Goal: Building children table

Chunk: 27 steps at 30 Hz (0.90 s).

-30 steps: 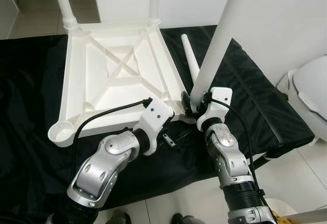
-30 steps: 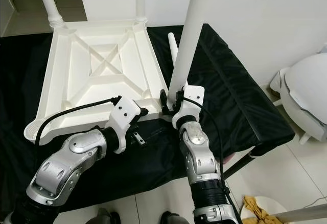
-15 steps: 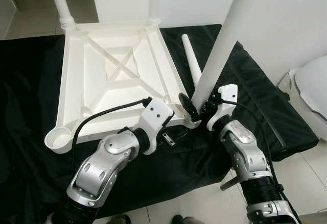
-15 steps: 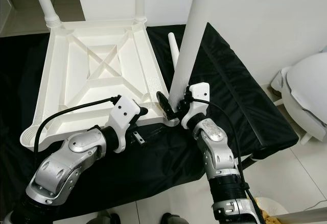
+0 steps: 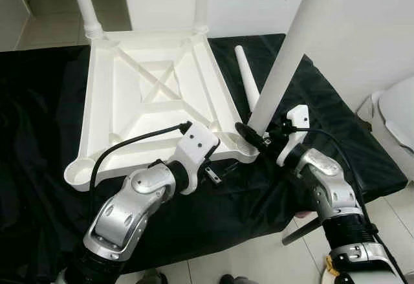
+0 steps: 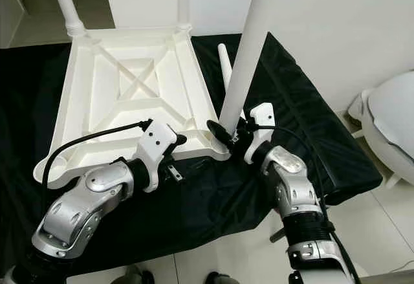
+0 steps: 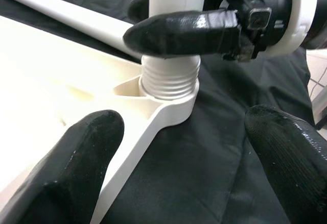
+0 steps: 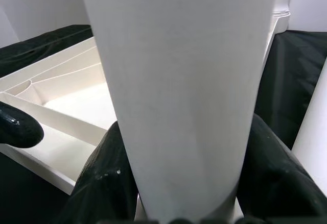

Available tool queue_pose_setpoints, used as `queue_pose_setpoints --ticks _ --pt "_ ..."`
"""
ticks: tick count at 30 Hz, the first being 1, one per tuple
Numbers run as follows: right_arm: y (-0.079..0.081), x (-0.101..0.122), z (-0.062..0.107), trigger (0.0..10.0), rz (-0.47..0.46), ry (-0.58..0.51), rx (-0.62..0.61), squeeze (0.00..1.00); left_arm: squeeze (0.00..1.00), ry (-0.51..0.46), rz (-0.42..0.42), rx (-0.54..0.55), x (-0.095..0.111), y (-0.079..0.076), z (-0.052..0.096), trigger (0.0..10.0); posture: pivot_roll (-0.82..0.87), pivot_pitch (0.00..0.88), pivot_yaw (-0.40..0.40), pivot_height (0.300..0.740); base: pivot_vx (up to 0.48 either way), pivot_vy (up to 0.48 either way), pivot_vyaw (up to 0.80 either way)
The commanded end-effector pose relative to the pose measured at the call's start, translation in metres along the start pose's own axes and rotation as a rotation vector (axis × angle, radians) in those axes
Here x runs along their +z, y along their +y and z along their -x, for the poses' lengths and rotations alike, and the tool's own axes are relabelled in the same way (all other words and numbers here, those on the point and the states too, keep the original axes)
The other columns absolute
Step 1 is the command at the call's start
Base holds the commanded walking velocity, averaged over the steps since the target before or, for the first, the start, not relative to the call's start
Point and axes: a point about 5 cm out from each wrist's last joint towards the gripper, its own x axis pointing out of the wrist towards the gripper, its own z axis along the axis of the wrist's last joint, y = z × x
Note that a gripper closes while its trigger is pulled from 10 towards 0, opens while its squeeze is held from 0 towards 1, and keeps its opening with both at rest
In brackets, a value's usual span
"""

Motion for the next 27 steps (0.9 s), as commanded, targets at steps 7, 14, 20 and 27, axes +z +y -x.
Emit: queue_pose_setpoints --ticks 7,14,20,27 --pt "-0.001 -0.006 0.003 9.6 -0.047 0.013 -0.029 0.0 0.0 0.009 0.017 -0.01 0.0 -0.001 -0.001 10.0 0.0 0.115 -0.012 0.74 0.0 0.0 0.0" --pt "0.008 -0.006 -0.009 10.0 -0.08 -0.015 -0.178 0.0 0.0 0.008 0.022 -0.008 0.0 -0.002 -0.001 10.0 0.0 0.116 -0.013 0.74 0.0 0.0 0.0" --pt "0.016 -0.003 -0.017 10.0 -0.091 -0.037 -0.328 0.0 0.0 0.008 0.027 -0.01 0.0 -0.003 -0.001 10.0 0.0 0.116 -0.012 0.74 0.0 0.0 0.0" --pt "0.02 0.003 -0.018 10.0 -0.106 -0.077 -0.532 0.0 0.0 0.01 0.031 -0.012 -0.001 -0.004 -0.001 10.0 0.0 0.119 -0.015 0.74 0.0 0.0 0.0"
